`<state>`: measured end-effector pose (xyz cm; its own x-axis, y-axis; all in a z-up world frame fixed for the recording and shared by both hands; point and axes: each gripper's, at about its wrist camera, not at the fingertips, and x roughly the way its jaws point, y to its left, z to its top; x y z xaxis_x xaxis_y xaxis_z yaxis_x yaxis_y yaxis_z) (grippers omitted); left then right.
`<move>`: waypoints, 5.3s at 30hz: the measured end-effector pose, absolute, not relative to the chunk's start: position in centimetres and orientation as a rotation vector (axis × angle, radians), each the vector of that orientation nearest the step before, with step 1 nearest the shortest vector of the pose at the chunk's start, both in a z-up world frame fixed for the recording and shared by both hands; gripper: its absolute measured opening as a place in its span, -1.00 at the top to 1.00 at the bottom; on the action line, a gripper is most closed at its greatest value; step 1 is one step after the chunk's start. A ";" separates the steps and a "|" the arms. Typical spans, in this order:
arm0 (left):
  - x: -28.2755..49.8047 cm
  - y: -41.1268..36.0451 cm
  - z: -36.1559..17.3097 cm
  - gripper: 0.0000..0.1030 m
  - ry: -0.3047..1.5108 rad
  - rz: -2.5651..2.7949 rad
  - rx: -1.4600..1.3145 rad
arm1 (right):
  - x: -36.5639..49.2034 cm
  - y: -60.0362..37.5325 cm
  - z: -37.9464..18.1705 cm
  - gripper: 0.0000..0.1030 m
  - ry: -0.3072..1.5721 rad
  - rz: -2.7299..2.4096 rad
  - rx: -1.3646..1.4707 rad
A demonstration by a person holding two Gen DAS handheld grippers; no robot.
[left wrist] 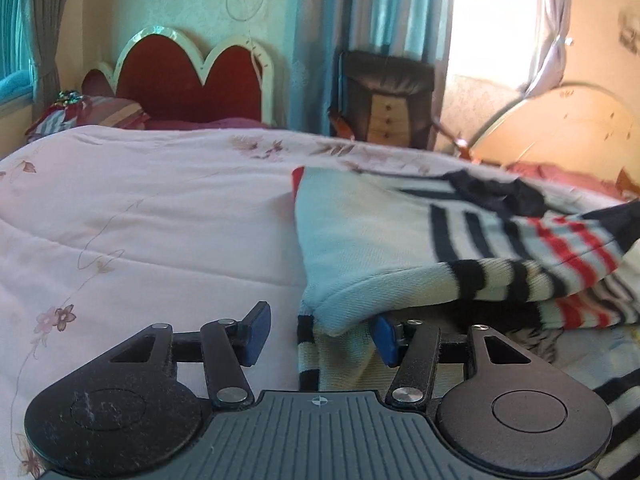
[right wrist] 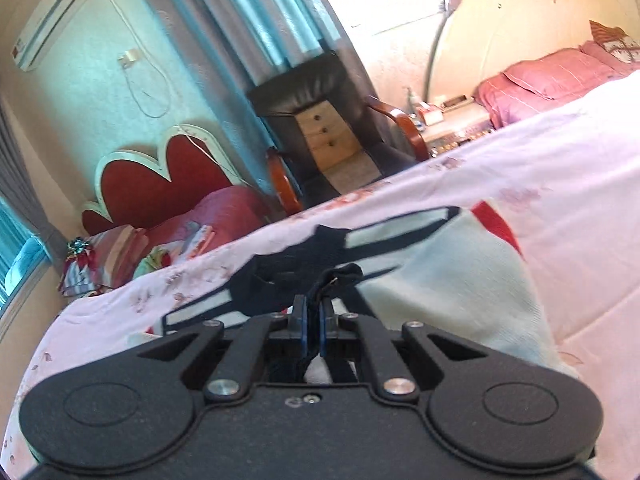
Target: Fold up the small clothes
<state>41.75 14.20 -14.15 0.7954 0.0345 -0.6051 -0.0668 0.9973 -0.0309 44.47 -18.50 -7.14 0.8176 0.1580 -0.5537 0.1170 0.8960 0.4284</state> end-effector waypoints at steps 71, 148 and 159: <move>54.9 11.7 -11.8 -0.05 0.652 -0.126 0.027 | 50.4 -15.0 -12.1 0.83 0.746 0.189 0.377; 44.9 9.3 -13.6 -0.34 0.654 -0.105 0.044 | 39.6 -19.0 -11.8 0.85 0.697 -0.053 0.265; 44.1 9.0 -13.8 -0.40 0.659 -0.131 0.098 | 39.6 -18.2 -11.1 0.69 0.678 -0.098 0.224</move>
<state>44.12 8.96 -13.75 0.7828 -0.0906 -0.6157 0.1525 0.9871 0.0486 39.64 -18.22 -11.14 0.7753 -0.0167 -0.6313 0.1620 0.9715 0.1732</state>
